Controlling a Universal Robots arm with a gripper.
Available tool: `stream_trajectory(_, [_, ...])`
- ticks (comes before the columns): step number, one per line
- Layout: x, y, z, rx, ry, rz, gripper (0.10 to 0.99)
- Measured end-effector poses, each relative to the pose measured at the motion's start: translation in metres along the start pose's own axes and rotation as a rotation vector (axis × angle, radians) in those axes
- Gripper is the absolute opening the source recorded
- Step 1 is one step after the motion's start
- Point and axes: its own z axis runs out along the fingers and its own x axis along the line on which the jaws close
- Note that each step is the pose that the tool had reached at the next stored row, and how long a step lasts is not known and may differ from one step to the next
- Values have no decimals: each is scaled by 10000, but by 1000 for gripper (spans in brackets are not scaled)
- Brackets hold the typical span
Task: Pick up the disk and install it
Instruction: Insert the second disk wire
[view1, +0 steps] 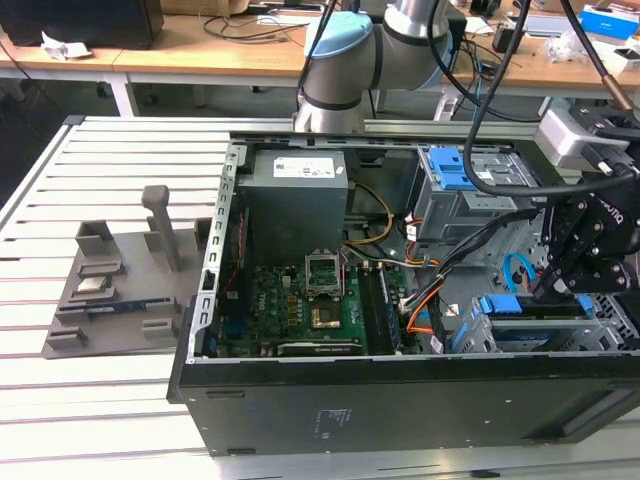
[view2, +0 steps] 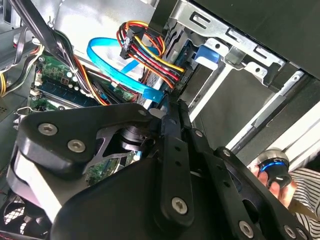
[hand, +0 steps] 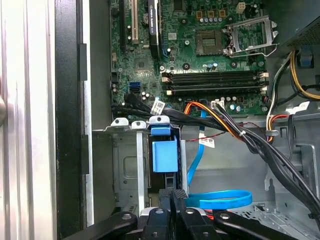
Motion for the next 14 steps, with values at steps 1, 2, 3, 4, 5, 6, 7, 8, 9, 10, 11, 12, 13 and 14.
stream_trajectory(1, [-2, 2, -20, -1, -21, -2, 169])
stream_trajectory(2, [-8, 6, -56, -2, -20, -1, 169])
stream_trajectory(3, [-28, 14, -133, 1, 6, 2, 169])
stream_trajectory(4, [-44, 18, -176, 1, 6, 1, 169])
stream_trajectory(5, [-63, 22, -207, 1, 4, 0, 169])
stream_trajectory(6, [-81, 28, -252, 1, 9, 1, 157])
stream_trajectory(7, [-88, 30, -282, 2, 11, 1, 157])
stream_trajectory(8, [-93, 35, -327, 1, 8, 1, 102])
stream_trajectory(9, [-95, 38, -361, 1, 8, 1, 102])
stream_trajectory(10, [-94, 42, -411, 1, 10, 1, 102])
stream_trajectory(11, [-91, 45, -457, 1, 9, 1, 102])
stream_trajectory(12, [-90, 48, -487, 2, 10, 1, 102])
stream_trajectory(13, [-90, 48, -496, 1, 7, 1, 102])
stream_trajectory(14, [-89, 49, -500, 1, 6, 1, 102])
